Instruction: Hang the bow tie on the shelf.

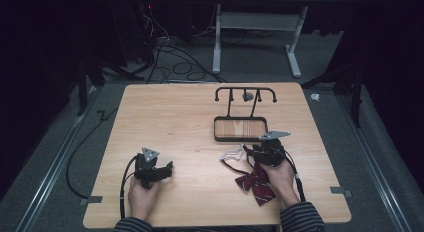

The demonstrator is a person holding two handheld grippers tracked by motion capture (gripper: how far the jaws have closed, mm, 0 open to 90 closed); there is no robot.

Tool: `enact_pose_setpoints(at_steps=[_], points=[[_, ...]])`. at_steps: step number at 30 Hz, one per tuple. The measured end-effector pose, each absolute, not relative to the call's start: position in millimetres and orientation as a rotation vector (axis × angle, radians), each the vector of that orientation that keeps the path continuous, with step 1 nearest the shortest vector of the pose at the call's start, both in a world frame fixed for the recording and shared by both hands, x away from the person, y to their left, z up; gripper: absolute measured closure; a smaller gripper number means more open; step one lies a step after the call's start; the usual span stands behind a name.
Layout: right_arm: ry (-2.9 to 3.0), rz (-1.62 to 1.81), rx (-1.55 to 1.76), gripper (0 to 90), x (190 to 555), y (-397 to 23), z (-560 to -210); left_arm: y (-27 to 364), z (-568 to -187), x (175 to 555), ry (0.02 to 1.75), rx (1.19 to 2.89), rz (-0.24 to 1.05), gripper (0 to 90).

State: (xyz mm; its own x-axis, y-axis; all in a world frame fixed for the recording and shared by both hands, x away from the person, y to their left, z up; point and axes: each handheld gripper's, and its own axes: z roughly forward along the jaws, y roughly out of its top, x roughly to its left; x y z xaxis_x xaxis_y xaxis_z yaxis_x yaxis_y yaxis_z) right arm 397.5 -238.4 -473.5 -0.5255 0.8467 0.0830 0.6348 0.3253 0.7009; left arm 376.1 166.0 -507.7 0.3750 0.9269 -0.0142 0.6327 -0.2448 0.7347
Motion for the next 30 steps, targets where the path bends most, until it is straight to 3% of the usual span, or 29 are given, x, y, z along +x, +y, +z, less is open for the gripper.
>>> enact_pose_setpoints(at_steps=[14, 23, 30], points=[[2.343, 0.973, 1.354, 70.3, 403.8, -232.7, -483.8, 165.4, -507.6, 376.0, 1.335, 1.982, 0.565, 21.3], [2.397, 0.900, 1.331, 88.3, 403.9, -227.2, -488.3, 165.4, -507.6, 376.0, 1.335, 1.982, 0.565, 21.3], [2.393, 0.897, 1.309, 90.0, 402.1, -229.1, -485.1, 165.4, -507.6, 376.1, 1.334, 1.983, 0.564, 21.3]])
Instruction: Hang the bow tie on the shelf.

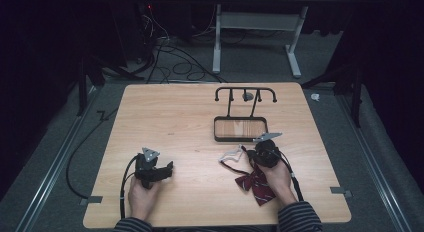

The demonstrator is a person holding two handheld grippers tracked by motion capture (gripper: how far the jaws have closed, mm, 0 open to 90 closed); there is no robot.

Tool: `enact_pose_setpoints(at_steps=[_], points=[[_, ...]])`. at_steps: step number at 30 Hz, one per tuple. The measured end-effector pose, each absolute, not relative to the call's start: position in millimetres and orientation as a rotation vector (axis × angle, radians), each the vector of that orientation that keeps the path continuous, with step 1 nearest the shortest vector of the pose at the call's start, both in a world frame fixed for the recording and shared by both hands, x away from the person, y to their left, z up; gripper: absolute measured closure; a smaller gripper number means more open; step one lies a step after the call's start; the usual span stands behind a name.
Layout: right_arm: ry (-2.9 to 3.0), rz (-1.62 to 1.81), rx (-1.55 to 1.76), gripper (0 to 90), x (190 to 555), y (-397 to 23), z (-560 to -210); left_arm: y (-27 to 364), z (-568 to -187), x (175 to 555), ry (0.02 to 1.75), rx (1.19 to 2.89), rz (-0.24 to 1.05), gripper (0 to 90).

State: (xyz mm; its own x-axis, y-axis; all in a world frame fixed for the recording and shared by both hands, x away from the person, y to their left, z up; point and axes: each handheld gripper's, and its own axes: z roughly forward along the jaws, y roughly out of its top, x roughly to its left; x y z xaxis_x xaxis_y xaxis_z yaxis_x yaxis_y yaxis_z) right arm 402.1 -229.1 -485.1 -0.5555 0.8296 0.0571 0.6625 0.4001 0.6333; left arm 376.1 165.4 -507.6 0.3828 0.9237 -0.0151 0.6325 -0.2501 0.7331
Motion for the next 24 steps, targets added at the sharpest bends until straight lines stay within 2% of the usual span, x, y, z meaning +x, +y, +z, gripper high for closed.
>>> enact_pose_setpoints(at_steps=[24], points=[[2.254, 0.955, 1.108, 90.0, 376.2, -232.9, -416.8, 165.4, -507.7, 376.1, 1.333, 1.982, 0.564, 21.1]])
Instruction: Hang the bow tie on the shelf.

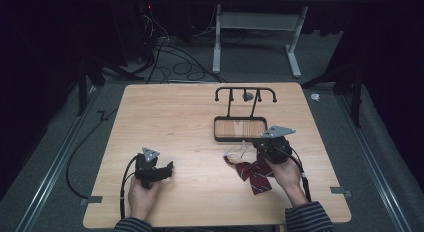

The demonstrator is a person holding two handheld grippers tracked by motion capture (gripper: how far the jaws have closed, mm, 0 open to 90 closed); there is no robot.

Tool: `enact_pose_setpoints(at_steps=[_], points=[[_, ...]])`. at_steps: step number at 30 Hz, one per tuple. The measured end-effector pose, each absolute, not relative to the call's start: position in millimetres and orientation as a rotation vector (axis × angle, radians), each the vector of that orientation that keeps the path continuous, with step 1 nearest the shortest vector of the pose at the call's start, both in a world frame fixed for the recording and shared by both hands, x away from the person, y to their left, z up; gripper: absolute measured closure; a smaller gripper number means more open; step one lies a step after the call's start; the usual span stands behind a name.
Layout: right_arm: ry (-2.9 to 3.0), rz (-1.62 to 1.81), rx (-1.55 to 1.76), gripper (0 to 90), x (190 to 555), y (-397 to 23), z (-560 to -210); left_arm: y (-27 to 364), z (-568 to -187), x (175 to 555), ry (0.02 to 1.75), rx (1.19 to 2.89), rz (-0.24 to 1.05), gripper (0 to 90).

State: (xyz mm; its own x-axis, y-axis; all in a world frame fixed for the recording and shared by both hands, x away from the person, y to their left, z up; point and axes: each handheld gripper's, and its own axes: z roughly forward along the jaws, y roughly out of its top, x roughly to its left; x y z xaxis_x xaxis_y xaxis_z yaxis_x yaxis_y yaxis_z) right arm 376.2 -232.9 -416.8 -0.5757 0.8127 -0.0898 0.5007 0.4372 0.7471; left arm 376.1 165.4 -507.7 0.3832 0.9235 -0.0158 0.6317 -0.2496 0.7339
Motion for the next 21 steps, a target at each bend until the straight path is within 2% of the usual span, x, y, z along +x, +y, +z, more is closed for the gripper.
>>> enact_pose_setpoints(at_steps=[21], points=[[2.198, 0.981, 0.995, 90.0, 369.3, -227.3, -375.1, 165.4, -507.6, 376.1, 1.332, 1.984, 0.562, 20.7]])
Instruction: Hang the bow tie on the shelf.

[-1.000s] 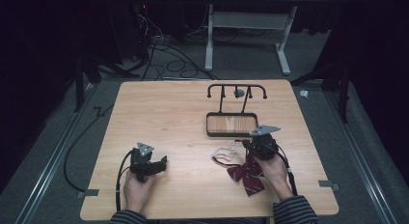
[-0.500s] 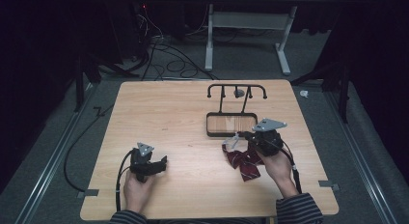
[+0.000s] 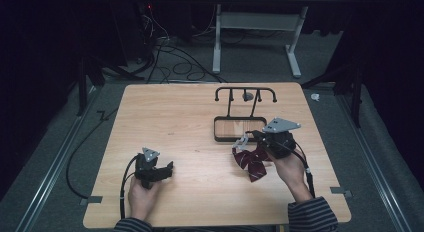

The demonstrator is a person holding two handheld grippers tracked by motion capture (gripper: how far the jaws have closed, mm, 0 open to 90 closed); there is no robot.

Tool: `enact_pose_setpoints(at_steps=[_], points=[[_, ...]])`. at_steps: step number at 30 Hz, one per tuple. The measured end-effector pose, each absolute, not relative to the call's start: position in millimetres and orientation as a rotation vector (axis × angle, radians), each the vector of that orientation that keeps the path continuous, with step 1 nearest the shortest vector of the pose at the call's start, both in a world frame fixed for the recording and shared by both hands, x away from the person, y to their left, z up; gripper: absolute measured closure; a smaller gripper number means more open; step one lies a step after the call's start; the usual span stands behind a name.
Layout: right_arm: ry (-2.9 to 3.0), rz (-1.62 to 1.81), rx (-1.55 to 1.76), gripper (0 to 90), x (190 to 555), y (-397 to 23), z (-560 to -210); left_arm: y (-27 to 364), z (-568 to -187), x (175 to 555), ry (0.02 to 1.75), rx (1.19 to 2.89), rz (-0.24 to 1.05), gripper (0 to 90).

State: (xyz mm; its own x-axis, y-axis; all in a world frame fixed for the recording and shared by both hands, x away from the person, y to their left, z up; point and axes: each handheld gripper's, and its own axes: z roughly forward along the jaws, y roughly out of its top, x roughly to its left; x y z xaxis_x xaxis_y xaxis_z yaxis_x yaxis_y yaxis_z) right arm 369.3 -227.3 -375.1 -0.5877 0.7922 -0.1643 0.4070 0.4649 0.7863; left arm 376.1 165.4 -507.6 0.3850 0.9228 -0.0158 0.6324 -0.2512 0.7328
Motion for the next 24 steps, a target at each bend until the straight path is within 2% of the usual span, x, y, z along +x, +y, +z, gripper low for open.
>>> enact_pose_setpoints(at_steps=[24], points=[[2.182, 1.035, 0.968, 90.0, 379.1, -225.6, -352.0, 165.4, -507.6, 376.2, 1.332, 1.984, 0.562, 20.7]])
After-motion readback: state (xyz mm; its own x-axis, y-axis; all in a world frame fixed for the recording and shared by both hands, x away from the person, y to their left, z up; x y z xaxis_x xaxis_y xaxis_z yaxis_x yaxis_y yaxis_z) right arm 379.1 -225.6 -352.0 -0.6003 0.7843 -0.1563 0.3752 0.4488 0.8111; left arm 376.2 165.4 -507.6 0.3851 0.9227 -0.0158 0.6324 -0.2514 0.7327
